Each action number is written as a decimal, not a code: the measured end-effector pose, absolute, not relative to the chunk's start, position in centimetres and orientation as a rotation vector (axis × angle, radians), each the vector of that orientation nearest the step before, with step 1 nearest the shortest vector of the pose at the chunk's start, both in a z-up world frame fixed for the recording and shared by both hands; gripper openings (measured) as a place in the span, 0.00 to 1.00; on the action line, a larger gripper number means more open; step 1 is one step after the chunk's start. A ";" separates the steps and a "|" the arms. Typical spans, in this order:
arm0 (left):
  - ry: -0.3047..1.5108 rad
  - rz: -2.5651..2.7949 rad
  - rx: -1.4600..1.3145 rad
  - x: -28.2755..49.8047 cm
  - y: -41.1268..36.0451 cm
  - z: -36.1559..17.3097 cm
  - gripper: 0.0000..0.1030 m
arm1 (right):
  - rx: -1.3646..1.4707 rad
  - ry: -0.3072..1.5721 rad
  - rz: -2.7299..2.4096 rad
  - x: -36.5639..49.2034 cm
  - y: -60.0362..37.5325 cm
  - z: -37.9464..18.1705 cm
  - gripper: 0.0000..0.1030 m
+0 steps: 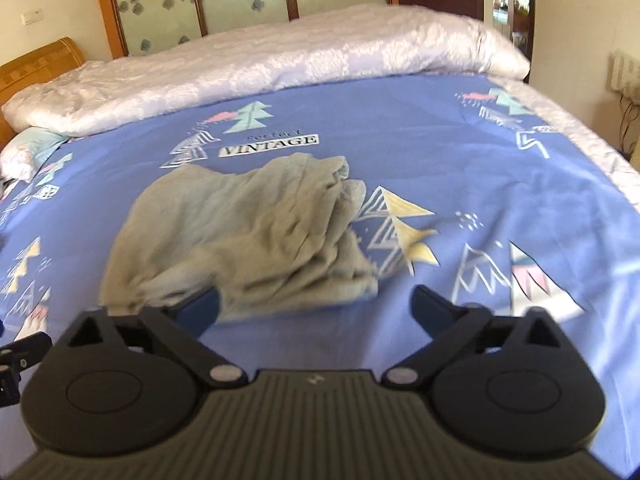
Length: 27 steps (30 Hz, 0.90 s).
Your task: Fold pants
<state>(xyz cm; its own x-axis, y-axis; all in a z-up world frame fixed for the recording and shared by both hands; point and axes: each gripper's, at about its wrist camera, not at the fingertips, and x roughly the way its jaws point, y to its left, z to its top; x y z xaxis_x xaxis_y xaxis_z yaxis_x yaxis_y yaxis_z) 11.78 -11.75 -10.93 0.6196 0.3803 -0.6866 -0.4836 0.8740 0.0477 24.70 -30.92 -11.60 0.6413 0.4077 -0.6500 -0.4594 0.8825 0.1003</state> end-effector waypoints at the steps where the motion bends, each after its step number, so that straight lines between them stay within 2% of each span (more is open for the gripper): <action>1: 0.751 0.513 -0.137 10.8 -12.0 -10.8 0.99 | -0.082 0.714 0.488 23.5 -31.1 -11.4 1.00; 9: 0.720 0.553 -0.125 4.9 -14.1 -9.2 1.00 | -0.083 0.703 0.471 16.9 -32.5 -10.5 1.00; 27: 0.705 0.569 -0.126 -0.1 -16.6 -8.3 1.00 | -0.026 0.758 0.442 11.5 -35.8 -9.9 1.00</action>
<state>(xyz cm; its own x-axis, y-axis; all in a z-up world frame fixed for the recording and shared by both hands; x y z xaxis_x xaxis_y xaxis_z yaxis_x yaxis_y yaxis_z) -0.05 -16.64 -8.32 0.6171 0.4519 -0.6442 -0.5345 0.8415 0.0783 11.54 -35.77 -9.86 0.6388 0.3786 -0.6698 -0.3969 0.9079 0.1346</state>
